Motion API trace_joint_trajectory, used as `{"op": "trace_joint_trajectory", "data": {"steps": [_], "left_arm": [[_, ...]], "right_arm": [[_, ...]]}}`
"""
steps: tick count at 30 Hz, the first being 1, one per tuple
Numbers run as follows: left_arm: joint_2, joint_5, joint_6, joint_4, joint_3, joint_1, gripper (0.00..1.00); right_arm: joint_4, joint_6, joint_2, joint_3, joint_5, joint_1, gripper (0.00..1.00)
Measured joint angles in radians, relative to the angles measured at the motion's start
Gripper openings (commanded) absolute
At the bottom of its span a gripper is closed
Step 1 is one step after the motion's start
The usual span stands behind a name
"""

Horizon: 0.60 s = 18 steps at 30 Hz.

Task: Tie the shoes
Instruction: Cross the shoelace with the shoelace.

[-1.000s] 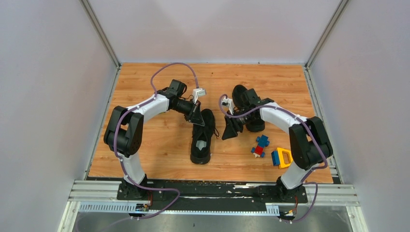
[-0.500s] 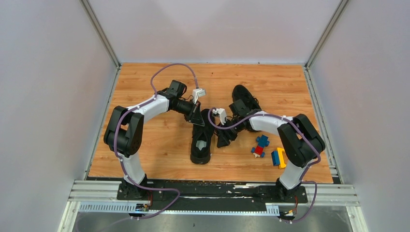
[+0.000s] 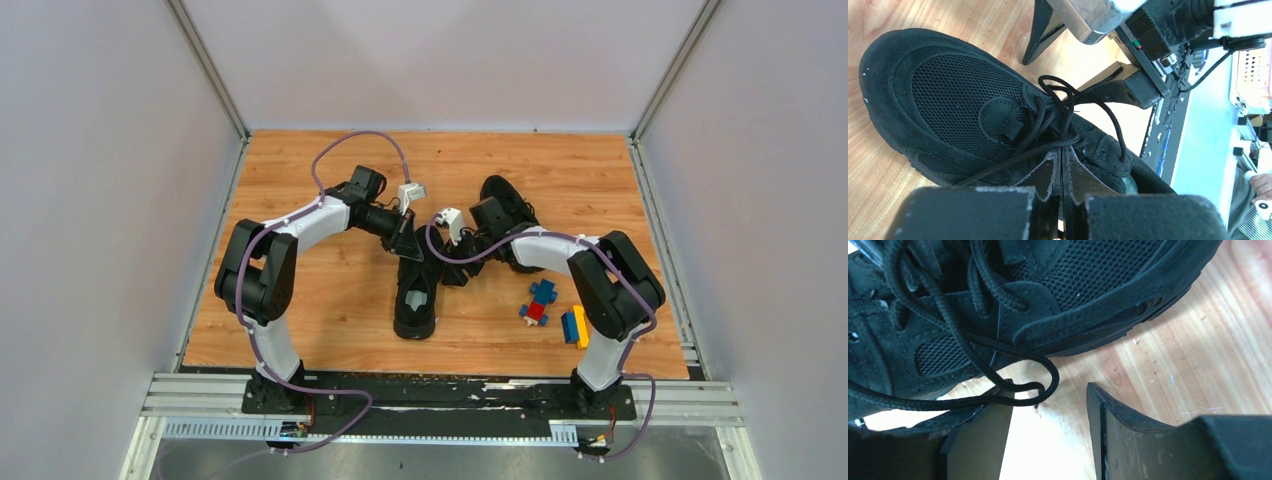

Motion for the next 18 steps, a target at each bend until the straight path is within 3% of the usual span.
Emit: {"op": "trace_joint_trajectory", "data": {"steps": [3, 6, 14, 18], "left_arm": [[0.0, 0.0, 0.0, 0.0, 0.0, 0.0, 0.02], [0.0, 0.0, 0.0, 0.0, 0.0, 0.0, 0.02], [0.0, -0.001, 0.0, 0.0, 0.0, 0.0, 0.02], [0.0, -0.003, 0.0, -0.001, 0.0, 0.0, 0.02]], "right_arm": [[0.008, -0.021, 0.01, 0.01, 0.004, 0.002, 0.37], [0.008, -0.043, 0.031, 0.029, -0.008, 0.002, 0.27], [-0.055, -0.082, 0.032, 0.035, -0.032, 0.002, 0.07], [-0.102, -0.095, -0.026, 0.011, -0.031, 0.002, 0.04]]}}
